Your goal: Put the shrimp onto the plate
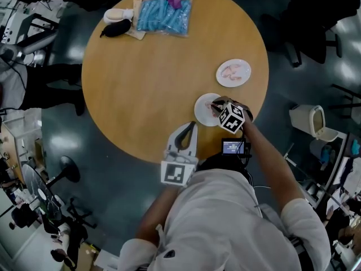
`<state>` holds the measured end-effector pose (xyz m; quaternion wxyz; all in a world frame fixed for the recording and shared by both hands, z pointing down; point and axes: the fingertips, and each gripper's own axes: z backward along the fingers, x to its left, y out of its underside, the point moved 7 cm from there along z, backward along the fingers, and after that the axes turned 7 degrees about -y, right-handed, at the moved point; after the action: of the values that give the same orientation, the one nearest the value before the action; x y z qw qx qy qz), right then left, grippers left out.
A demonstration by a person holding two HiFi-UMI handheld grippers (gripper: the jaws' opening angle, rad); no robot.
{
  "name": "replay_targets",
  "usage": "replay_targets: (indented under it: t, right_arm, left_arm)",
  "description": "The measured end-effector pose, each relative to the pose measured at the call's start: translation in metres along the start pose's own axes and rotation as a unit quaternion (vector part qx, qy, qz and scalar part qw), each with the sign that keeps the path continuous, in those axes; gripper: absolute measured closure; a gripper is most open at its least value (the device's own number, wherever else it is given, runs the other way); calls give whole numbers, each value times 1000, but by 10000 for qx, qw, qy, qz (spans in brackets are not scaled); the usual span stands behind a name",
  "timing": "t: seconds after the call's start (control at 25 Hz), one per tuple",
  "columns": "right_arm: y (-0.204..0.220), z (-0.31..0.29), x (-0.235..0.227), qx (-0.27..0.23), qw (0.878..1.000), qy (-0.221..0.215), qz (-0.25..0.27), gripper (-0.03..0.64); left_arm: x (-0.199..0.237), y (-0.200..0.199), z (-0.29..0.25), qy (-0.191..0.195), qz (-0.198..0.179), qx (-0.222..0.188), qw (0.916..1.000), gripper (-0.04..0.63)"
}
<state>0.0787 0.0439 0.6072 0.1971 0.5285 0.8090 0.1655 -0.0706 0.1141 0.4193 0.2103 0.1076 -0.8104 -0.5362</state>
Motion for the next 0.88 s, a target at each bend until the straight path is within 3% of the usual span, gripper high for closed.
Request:
replay_targets:
  t: [0.28,0.4,0.56,0.68,0.88]
  right_arm:
    - [0,-9,-2,290,9992,186,179,559]
    - [2,-8,-1,321,9993,154,113,508]
    - [4,9,-4,91,9996,262,0,506]
    - [12,34,-26,-154,9979,564,-269,508]
    - [44,57,-95,47,9930,948,-700,508]
  left_arm:
    - [2,5,6,-4,47,26,10000,588]
    - [3,6,8,1,99,39,9999,588]
    - [4,10,10,-9,51,66,10000,588]
    - [3,11,7,28,-20,14,10000,588]
    - [-5,4,-2,61,122,72,9999,588]
